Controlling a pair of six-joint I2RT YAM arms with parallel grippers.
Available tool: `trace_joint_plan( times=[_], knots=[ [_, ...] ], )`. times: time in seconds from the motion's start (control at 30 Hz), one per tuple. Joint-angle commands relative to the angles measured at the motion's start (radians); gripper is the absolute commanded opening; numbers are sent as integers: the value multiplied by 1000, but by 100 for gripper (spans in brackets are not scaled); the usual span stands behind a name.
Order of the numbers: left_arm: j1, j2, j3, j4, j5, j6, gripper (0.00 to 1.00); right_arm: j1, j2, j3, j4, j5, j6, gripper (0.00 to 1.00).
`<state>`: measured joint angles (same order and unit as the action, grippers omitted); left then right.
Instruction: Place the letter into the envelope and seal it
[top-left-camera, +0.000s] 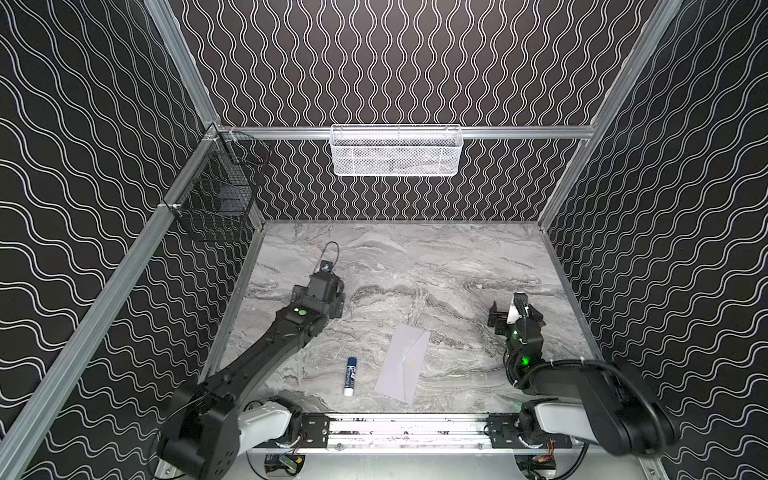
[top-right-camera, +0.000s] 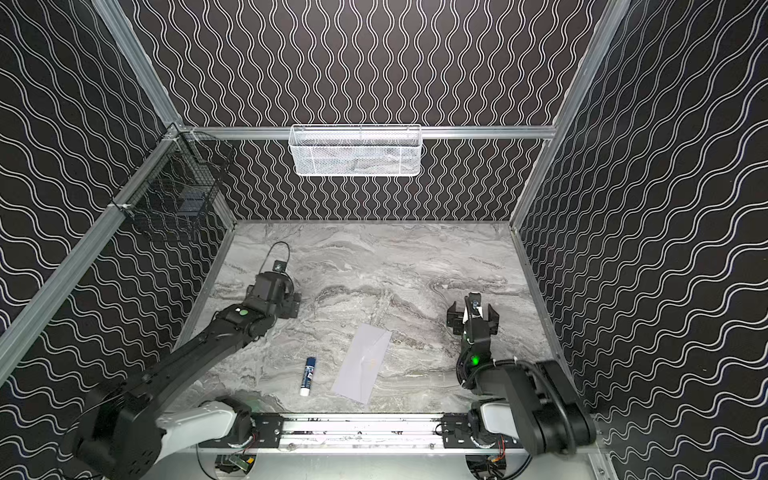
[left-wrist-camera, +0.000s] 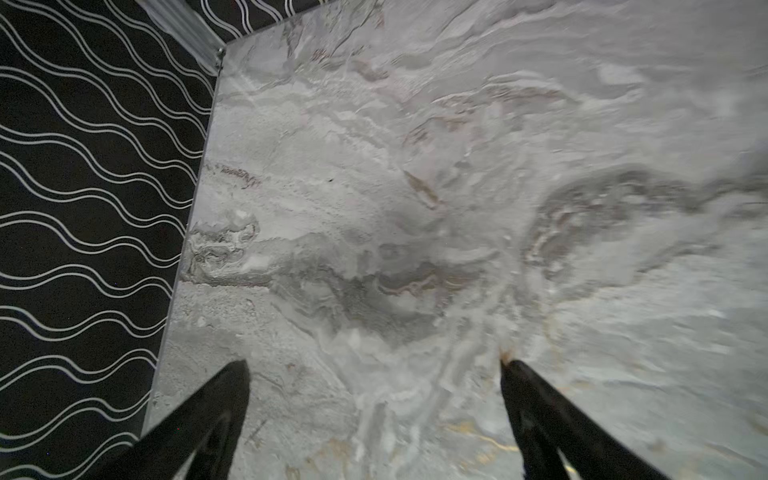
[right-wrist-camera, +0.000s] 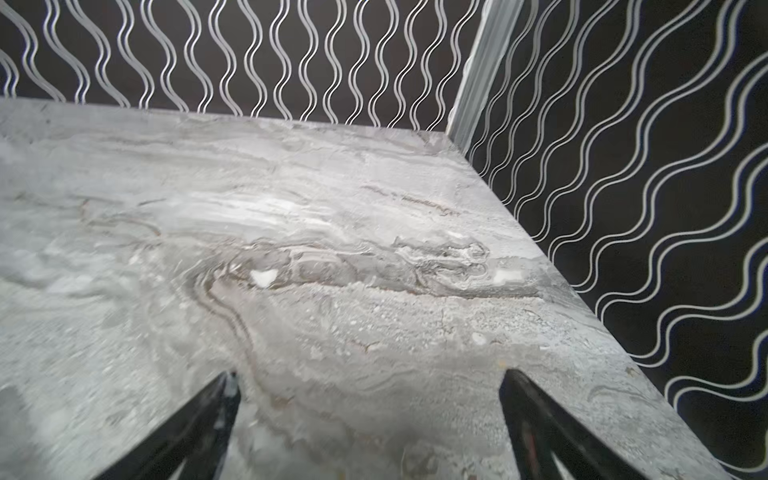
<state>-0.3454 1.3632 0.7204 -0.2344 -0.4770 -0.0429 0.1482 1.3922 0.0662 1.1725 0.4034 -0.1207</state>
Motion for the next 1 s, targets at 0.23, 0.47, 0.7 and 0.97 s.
trace_joint_plan(
  times=[0.23, 0.47, 0.7, 0.97],
  knots=[
    [211, 70, -319, 924, 387, 229, 98, -169, 136, 192, -19, -311, 115, 100],
    [283, 268, -335, 1188, 499, 148, 94, -185, 147, 198, 1, -336, 110, 100],
    [298, 307, -322, 1213, 457, 110, 99, -185, 156, 196, 16, -343, 112, 100],
    [299, 304, -327, 1219, 446, 113, 99, -185, 162, 216, -16, -348, 103, 100]
  ],
)
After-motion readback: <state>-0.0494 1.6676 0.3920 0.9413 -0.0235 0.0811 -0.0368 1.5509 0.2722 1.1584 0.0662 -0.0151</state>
